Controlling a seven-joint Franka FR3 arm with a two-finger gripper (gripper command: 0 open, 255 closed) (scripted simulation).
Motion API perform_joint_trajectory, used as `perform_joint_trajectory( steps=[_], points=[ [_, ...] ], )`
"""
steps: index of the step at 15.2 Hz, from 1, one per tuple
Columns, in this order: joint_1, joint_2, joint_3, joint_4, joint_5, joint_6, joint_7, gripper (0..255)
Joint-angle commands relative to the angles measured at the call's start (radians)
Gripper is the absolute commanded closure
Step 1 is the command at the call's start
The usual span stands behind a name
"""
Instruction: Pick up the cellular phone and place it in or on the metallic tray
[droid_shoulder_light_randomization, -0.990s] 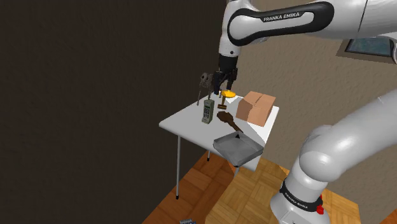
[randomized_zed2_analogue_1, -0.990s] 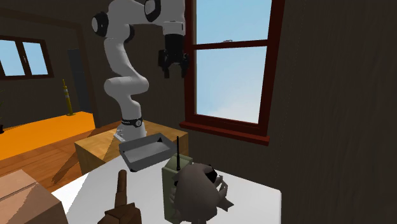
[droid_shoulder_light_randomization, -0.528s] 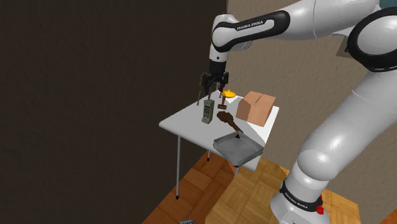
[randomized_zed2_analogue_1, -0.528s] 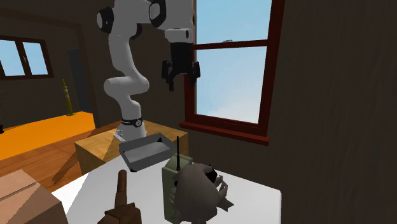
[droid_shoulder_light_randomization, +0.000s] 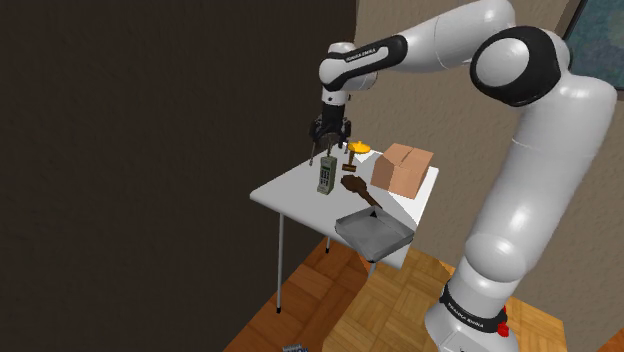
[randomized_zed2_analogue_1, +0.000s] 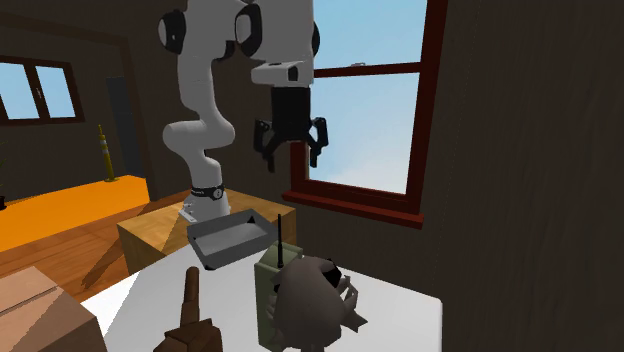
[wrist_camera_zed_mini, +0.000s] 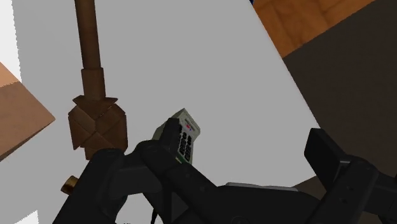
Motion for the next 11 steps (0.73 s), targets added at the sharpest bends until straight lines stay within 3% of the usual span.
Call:
perform_joint_trajectory(
  steps=[1, 11],
  points=[
    [-0.016, 0.075, -0.015, 0.064, 0.017, 0.004, 0.025, 0],
    [-0.112, 0.417, -0.075, 0.398, 0.118, -0.028, 0.138, 0]
  ],
)
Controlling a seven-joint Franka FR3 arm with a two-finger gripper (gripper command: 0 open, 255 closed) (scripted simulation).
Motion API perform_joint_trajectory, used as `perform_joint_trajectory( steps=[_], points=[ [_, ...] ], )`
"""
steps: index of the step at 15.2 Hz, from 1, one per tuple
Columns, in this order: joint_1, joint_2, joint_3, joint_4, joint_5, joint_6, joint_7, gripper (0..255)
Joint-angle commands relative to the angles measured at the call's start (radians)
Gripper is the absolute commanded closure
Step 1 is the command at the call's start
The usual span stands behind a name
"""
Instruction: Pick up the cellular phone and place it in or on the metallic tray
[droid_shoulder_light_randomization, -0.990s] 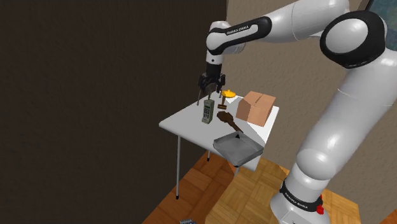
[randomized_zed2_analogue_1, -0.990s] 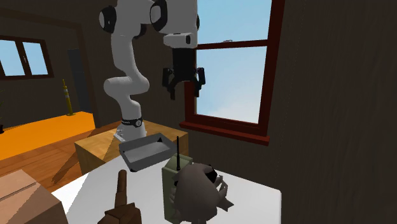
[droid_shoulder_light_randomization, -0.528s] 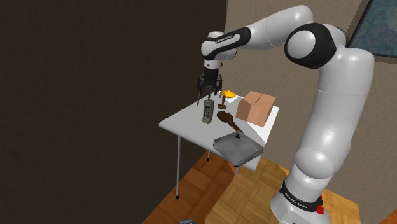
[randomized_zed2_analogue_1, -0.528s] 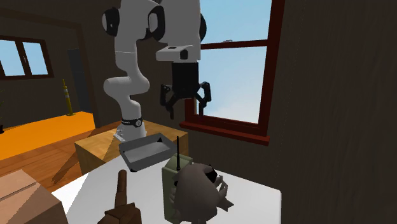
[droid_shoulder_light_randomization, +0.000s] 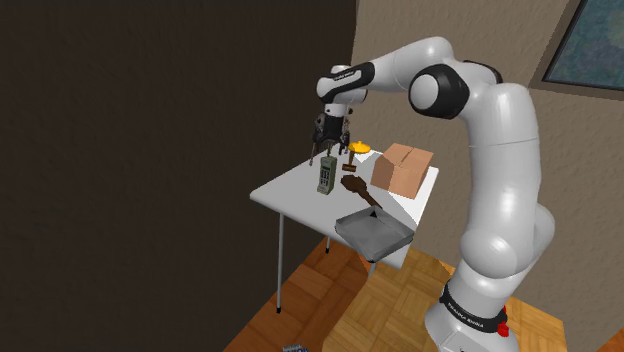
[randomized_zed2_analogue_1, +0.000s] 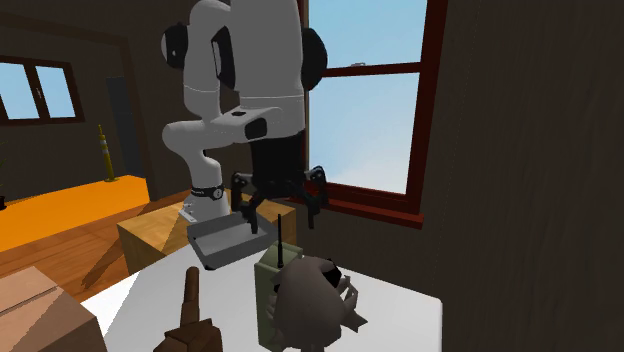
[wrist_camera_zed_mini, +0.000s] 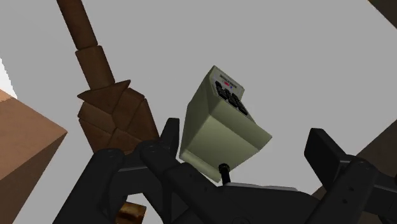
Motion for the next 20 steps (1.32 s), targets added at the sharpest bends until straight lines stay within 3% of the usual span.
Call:
perform_joint_trajectory(
  steps=[1, 8, 15, 16, 20],
  points=[
    [-0.008, 0.039, -0.003, 0.031, 0.011, 0.004, 0.015, 0],
    [-0.004, 0.059, 0.001, -0.027, 0.017, 0.082, 0.01, 0],
    [-0.004, 0.06, 0.001, -0.027, 0.017, 0.082, 0.01, 0],
    [-0.004, 0.06, 0.001, -0.027, 0.017, 0.082, 0.01, 255],
    [-0.004, 0.059, 0.001, -0.027, 0.017, 0.082, 0.01, 255]
  ],
)
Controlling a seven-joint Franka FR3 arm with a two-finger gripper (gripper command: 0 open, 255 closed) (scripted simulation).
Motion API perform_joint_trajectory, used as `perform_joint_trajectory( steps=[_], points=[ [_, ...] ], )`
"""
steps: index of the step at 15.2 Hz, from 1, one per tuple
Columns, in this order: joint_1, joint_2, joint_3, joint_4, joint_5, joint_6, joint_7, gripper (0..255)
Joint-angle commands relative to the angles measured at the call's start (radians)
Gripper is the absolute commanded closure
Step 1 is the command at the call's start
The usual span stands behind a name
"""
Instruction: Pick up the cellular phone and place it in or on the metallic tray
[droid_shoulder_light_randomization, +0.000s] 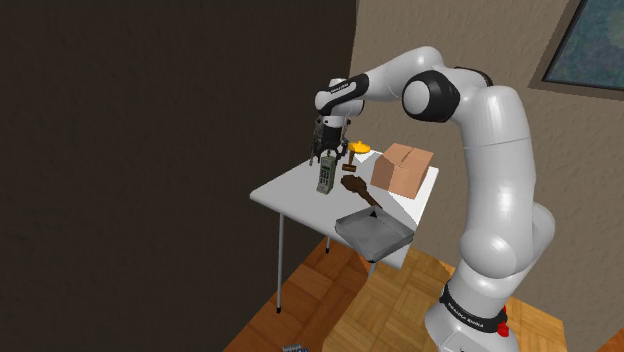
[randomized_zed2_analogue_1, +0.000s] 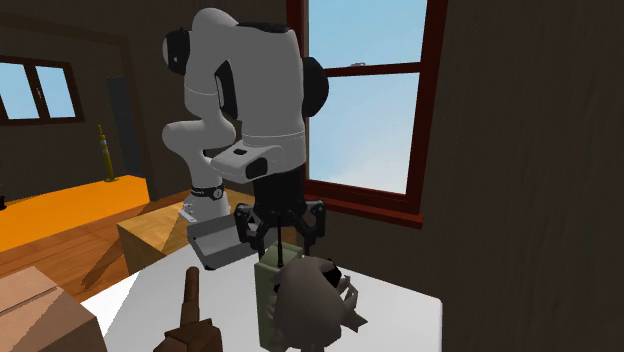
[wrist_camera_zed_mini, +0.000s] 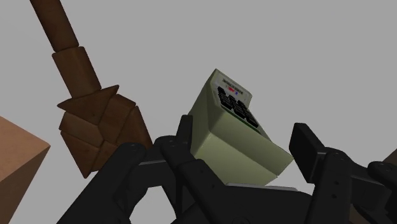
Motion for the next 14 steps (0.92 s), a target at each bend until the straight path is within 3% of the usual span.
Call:
perform_joint_trajectory(
  steps=[1, 5, 14],
  points=[
    [0.0, 0.0, 0.0, 0.0, 0.0, 0.0, 0.0, 255],
    [0.0, 0.0, 0.0, 0.0, 0.0, 0.0, 0.0, 255],
    [0.0, -0.035, -0.004, 0.068, -0.009, -0.103, 0.011, 255]
  ],
)
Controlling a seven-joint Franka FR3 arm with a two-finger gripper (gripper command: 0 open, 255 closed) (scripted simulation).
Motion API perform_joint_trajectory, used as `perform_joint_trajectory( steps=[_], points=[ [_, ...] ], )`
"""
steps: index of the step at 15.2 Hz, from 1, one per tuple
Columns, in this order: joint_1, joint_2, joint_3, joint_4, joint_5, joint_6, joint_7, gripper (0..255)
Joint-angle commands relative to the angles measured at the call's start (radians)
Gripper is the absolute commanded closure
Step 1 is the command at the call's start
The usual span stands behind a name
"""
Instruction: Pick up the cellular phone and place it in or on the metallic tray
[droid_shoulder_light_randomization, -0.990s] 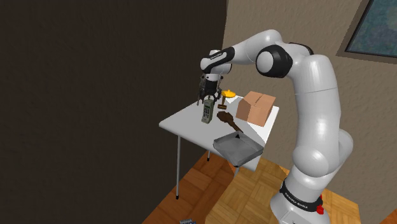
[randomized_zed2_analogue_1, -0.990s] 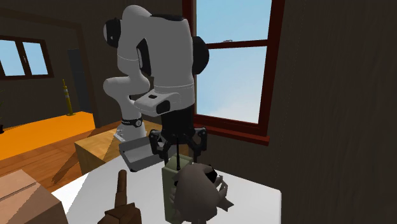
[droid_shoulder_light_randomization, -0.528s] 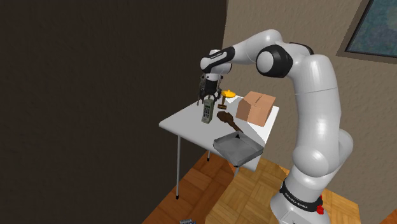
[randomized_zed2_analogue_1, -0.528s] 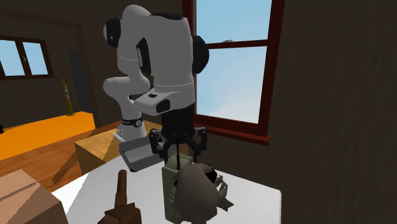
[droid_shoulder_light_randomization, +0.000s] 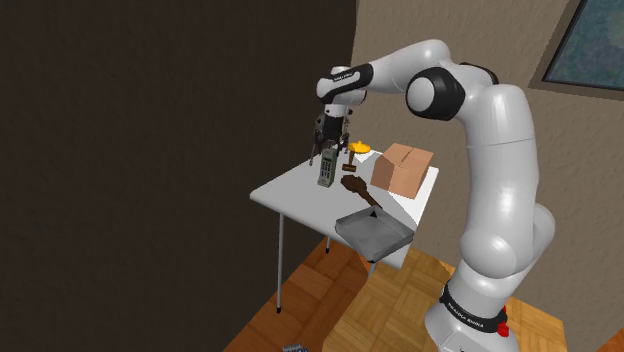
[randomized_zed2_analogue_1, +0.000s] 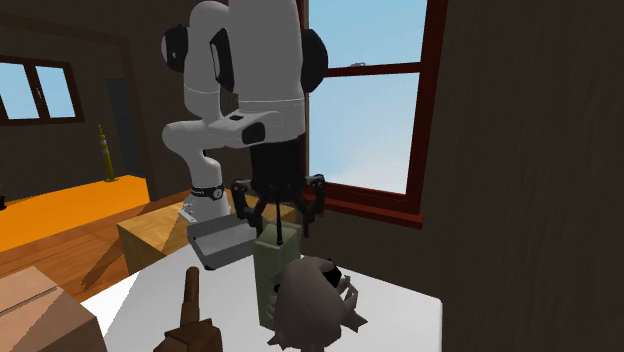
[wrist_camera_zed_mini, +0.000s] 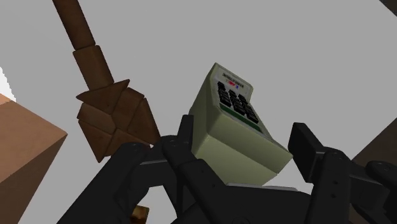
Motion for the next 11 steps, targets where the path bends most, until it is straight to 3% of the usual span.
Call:
perform_joint_trajectory(
  steps=[1, 11],
  points=[
    [0.0, -0.004, 0.0, 0.021, -0.002, -0.024, 0.003, 255],
    [-0.003, -0.021, -0.003, 0.13, -0.007, -0.149, 0.015, 255]
  ],
)
